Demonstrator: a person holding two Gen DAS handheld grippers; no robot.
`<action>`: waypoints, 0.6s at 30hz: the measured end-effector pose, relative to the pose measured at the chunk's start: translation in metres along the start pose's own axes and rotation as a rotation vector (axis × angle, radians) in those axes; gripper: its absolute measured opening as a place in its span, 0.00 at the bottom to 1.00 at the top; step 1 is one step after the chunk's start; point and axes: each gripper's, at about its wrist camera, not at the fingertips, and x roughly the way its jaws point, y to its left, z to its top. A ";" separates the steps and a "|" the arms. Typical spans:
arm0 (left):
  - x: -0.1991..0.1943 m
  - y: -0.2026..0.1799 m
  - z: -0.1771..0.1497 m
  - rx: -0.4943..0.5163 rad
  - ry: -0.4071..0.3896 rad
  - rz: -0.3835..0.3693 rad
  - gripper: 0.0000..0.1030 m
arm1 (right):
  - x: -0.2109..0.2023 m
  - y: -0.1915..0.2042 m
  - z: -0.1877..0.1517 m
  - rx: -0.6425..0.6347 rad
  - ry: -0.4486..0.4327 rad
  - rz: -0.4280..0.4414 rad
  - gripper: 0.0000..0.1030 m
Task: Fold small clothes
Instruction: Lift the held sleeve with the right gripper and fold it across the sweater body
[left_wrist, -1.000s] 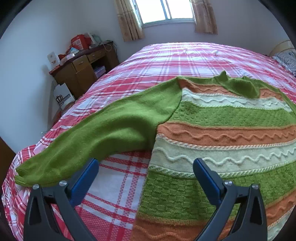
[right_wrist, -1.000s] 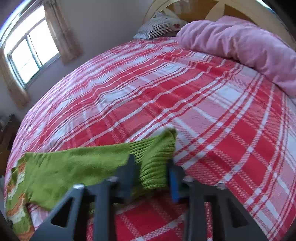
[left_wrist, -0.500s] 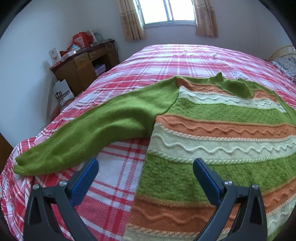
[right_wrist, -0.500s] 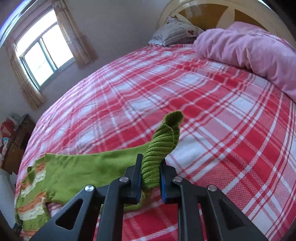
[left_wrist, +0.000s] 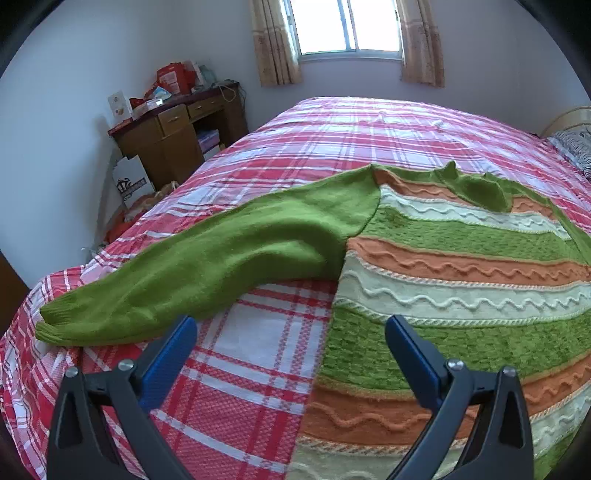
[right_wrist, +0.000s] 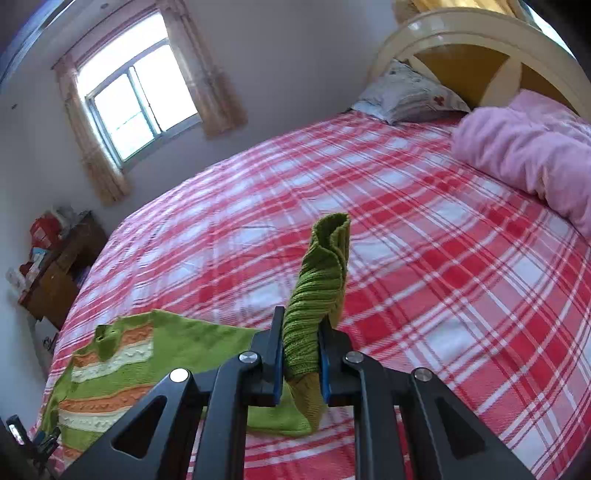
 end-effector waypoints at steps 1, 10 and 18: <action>0.001 0.001 0.000 0.002 -0.002 0.004 1.00 | -0.002 0.005 0.002 -0.008 -0.003 0.008 0.14; 0.007 0.016 0.002 -0.027 -0.001 0.022 1.00 | -0.011 0.054 0.012 -0.080 -0.023 0.075 0.14; 0.008 0.020 -0.004 -0.031 0.001 0.021 1.00 | -0.015 0.105 0.024 -0.141 -0.042 0.141 0.14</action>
